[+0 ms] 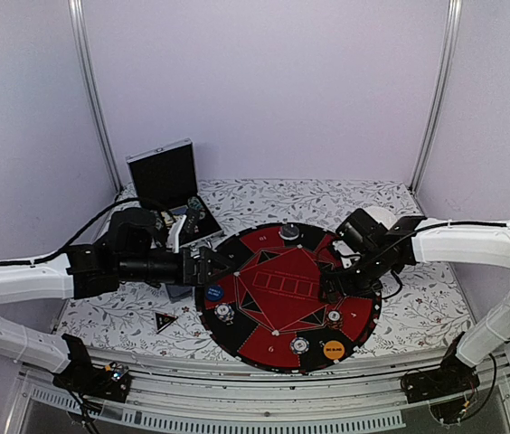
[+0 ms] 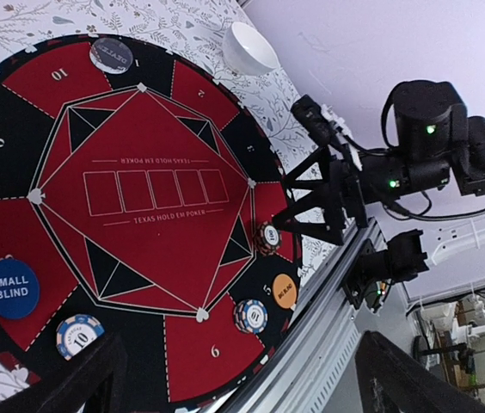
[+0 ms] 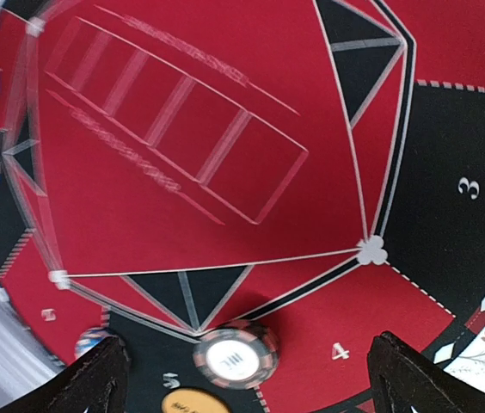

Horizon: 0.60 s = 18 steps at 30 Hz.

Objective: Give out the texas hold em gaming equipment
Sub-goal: Adjust the poker chips pile in the big blind area.

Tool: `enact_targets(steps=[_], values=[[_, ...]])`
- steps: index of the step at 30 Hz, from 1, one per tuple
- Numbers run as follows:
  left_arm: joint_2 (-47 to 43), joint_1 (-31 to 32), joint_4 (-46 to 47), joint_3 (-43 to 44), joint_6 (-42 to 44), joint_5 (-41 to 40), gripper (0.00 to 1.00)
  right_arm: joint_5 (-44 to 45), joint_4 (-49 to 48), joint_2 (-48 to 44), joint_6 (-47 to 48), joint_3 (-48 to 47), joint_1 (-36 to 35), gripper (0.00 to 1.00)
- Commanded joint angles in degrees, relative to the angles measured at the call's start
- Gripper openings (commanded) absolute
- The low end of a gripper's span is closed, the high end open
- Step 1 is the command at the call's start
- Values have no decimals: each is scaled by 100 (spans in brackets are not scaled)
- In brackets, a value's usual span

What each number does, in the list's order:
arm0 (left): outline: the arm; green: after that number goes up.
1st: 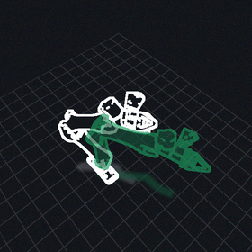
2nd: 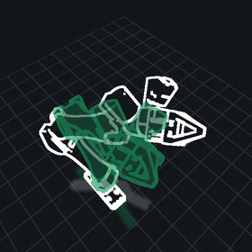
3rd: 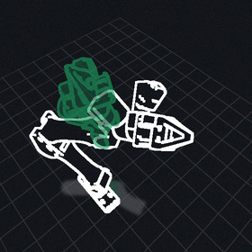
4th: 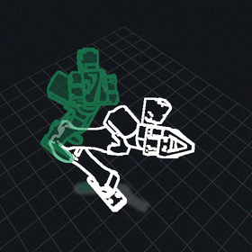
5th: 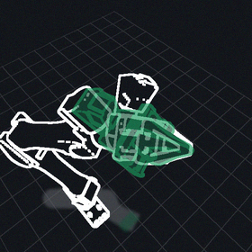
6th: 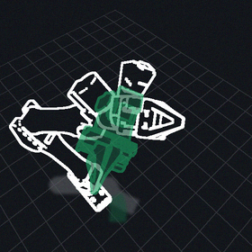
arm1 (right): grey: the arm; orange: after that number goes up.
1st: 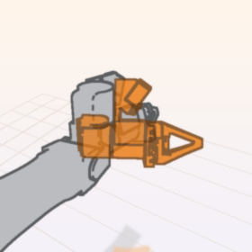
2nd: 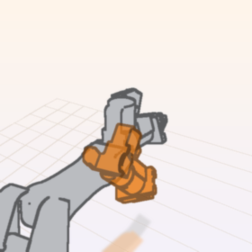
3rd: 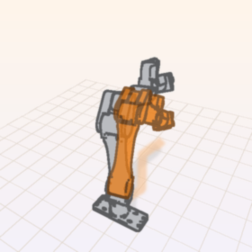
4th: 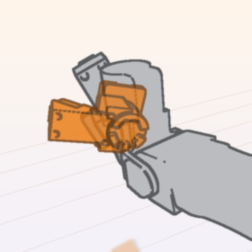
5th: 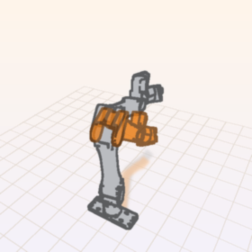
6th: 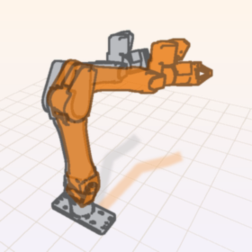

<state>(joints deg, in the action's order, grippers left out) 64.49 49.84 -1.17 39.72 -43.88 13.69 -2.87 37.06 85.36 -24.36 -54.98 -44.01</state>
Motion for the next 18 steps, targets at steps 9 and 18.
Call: enact_targets(steps=[9,18], values=[[99,-80,-102,167,142,44,95,806,607,1578,163,-813,-278,99],[99,-80,-111,150,159,27,95,935,862,1810,139,-831,-363,99]])
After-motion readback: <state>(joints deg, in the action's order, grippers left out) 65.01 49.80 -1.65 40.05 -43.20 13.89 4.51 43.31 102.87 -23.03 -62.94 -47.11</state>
